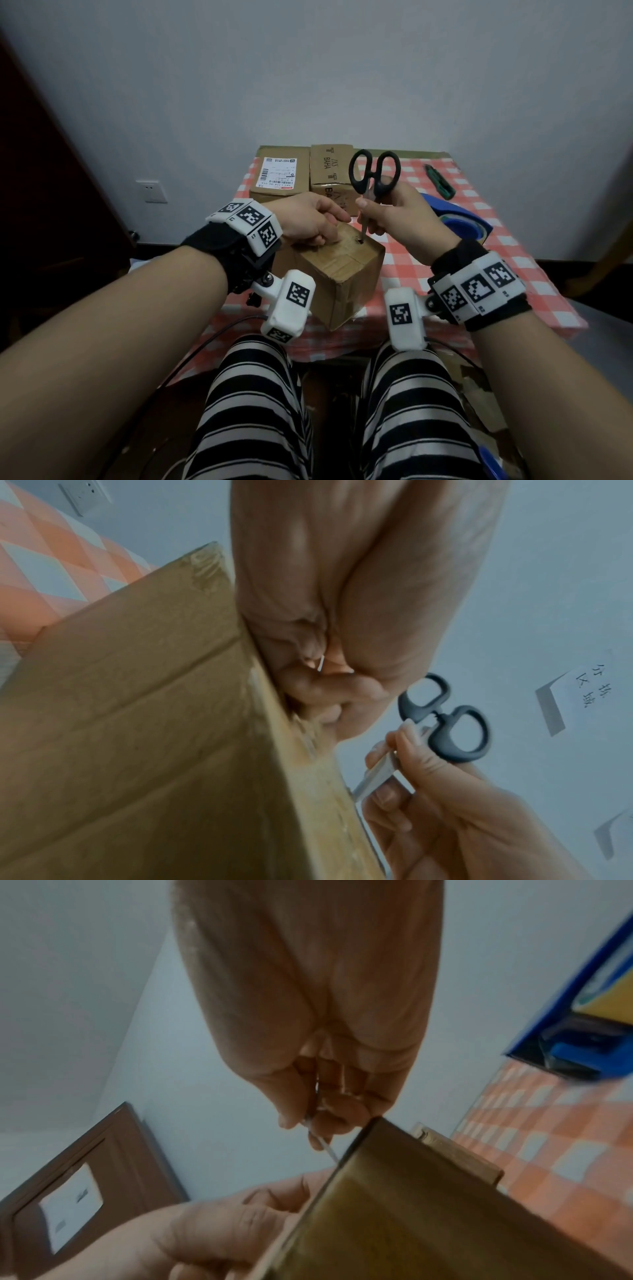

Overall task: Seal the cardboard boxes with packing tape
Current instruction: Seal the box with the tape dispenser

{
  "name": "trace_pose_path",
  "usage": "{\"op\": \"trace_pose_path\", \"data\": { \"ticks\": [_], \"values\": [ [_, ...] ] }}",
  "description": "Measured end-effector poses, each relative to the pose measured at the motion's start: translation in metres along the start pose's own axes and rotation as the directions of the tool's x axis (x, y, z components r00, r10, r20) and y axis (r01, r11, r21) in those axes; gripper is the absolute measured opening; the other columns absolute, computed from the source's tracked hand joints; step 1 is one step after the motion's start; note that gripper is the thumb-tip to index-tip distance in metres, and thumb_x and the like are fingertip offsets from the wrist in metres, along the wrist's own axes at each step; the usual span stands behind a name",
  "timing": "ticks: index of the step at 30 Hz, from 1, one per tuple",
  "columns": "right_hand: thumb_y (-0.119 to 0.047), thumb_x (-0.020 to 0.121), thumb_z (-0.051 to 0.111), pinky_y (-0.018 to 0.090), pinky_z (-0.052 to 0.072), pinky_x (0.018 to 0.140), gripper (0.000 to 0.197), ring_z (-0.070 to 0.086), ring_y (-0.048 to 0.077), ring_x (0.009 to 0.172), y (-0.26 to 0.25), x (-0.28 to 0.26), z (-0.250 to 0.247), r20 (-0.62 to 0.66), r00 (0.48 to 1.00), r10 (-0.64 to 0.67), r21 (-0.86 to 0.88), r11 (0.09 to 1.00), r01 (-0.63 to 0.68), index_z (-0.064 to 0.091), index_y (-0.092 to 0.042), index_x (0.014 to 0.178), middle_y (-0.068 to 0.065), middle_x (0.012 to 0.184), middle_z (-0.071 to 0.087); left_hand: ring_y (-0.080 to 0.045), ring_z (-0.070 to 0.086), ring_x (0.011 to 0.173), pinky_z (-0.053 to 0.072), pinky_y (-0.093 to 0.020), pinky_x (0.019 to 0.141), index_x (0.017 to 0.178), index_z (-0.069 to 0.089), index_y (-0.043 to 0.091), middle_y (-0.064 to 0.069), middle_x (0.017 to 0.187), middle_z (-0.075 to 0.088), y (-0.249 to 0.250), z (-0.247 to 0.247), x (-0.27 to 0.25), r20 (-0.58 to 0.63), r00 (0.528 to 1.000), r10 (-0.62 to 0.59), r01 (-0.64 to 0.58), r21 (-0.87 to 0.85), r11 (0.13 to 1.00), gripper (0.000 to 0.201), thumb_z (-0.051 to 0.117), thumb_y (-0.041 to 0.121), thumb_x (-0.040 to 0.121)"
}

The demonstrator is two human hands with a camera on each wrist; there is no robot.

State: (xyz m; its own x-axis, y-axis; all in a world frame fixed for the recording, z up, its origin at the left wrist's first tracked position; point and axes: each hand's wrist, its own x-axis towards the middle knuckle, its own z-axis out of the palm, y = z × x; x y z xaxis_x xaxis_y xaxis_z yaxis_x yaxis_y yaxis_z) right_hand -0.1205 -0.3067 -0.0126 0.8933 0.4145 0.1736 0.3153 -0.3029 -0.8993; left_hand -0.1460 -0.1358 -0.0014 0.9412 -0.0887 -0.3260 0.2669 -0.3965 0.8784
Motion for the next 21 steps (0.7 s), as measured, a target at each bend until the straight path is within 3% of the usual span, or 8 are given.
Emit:
{"op": "trace_pose_path", "data": {
  "ticks": [2,6,9,14,21],
  "values": [
    [-0.01,0.098,0.055,0.028,0.044,0.06,0.009,0.053,0.016,0.063,0.003,0.004,0.0,0.012,0.997,0.078,0.114,0.99,-0.078,0.058,-0.015,0.09,0.006,0.077,0.061,-0.003,0.046,0.042,0.04,-0.011,0.039,0.108,0.063,0.012,0.001,0.076,0.05,0.0,0.0,0.0,-0.007,1.0,0.001,-0.001,-0.007,1.0,0.034,0.061,-0.012,0.084],
    [-0.006,0.099,0.052,0.024,0.044,0.058,0.008,0.049,0.012,0.059,0.012,0.006,0.0,0.012,0.981,0.194,0.333,0.924,-0.187,0.058,-0.009,0.104,0.003,0.074,0.059,-0.002,0.046,0.04,0.04,-0.011,0.039,0.113,0.062,0.009,0.001,0.074,0.048,0.0,0.001,0.0,-0.007,1.0,0.0,0.0,-0.021,1.0,0.036,0.059,-0.013,0.085],
    [-0.004,0.099,0.049,0.021,0.039,0.052,0.013,0.046,0.011,0.054,0.018,0.004,0.001,0.031,0.969,0.245,0.447,0.864,-0.233,0.055,-0.01,0.089,-0.003,0.057,0.056,-0.002,0.045,0.04,0.04,-0.011,0.039,0.115,0.062,0.008,0.001,0.075,0.047,0.0,0.001,-0.001,-0.01,1.0,0.005,-0.005,-0.013,1.0,0.037,0.059,-0.014,0.085],
    [-0.002,0.098,0.047,0.016,0.034,0.044,0.013,0.043,0.009,0.05,0.026,0.007,0.007,0.035,0.929,0.368,0.652,0.696,-0.3,0.051,-0.009,0.087,0.006,0.068,0.052,-0.003,0.045,0.041,0.04,-0.01,0.039,0.116,0.062,0.007,0.001,0.076,0.049,0.0,0.001,-0.001,-0.014,1.0,0.005,-0.005,-0.002,1.0,0.037,0.059,-0.013,0.085],
    [0.001,0.1,0.039,0.011,0.031,0.043,0.026,0.038,0.004,0.047,0.026,0.0,0.013,0.107,0.891,0.441,0.808,0.483,-0.336,0.056,-0.007,0.081,0.005,0.07,0.048,-0.003,0.045,0.044,0.041,-0.01,0.041,0.113,0.063,0.01,0.002,0.078,0.049,0.001,0.0,-0.001,-0.008,1.0,0.005,-0.005,0.012,1.0,0.036,0.06,-0.012,0.085]
  ]
}}
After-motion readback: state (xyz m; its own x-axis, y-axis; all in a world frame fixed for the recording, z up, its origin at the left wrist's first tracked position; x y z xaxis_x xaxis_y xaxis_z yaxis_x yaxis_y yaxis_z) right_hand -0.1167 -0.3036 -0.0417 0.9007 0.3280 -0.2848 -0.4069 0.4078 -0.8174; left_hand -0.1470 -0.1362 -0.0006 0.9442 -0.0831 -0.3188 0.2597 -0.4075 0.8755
